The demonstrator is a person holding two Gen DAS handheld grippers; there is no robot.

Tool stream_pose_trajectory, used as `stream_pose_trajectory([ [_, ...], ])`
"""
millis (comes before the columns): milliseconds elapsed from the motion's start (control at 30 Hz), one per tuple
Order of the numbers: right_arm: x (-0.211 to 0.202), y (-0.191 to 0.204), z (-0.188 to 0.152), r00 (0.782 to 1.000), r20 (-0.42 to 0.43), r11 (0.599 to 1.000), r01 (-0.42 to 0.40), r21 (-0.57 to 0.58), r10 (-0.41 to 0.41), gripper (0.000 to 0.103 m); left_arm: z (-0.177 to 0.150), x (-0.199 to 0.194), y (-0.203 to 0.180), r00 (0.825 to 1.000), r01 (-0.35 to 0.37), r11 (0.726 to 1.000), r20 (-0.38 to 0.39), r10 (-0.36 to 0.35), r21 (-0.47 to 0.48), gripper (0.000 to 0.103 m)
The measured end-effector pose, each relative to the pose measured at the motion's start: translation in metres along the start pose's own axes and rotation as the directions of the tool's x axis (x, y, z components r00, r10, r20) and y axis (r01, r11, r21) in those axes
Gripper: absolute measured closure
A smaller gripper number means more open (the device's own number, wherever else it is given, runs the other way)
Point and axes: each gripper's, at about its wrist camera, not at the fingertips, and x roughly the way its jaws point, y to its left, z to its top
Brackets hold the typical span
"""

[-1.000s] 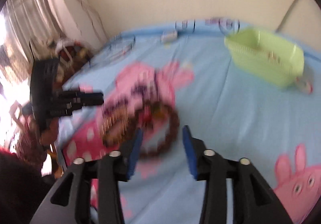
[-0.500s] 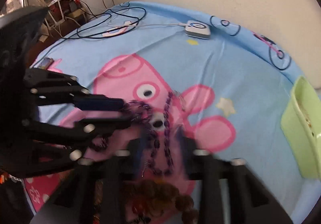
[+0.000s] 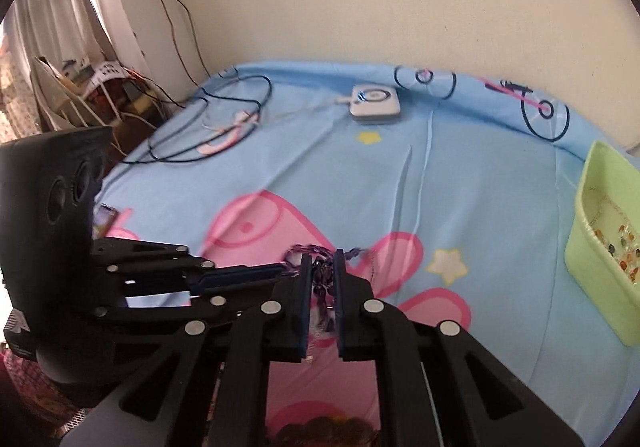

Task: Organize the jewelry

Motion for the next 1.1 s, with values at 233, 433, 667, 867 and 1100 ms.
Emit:
stream_pose_trajectory([
  [233,-0.029,0.004,0.007,0.989,0.077,0.988,-0.133,0.082,0.127,0.103,0.003,-0.042,-0.004,0.997,0.011,1.000,0.081,-0.011,0.000,0.097],
  [433,-0.057,0.012,0.019,0.971,0.141,0.973,-0.207,0.100,0.192,0.103,0.004,-0.073,-0.012,0.991,0.005,1.000,0.131,-0.008,0.022,0.072],
  [667,-0.022,0.008,0.006,0.998,0.049,0.996,-0.052,0.072,0.049,0.103,-0.017,-0.056,-0.009,0.987,-0.139,0.986,0.098,0.130,0.095,0.031],
  [867,0.004,-0.015,-0.020,0.994,-0.093,0.992,-0.038,0.120,0.049,0.095,-0.026,-0.034,0.002,0.988,-0.155,0.980,0.006,0.155,0.121,0.038],
  [1100,0.000,-0.007,-0.032,0.992,-0.113,0.997,0.052,-0.062,-0.059,0.073,-0.025,-0.015,-0.020,0.991,-0.120,0.966,-0.026,0.129,0.228,0.044],
])
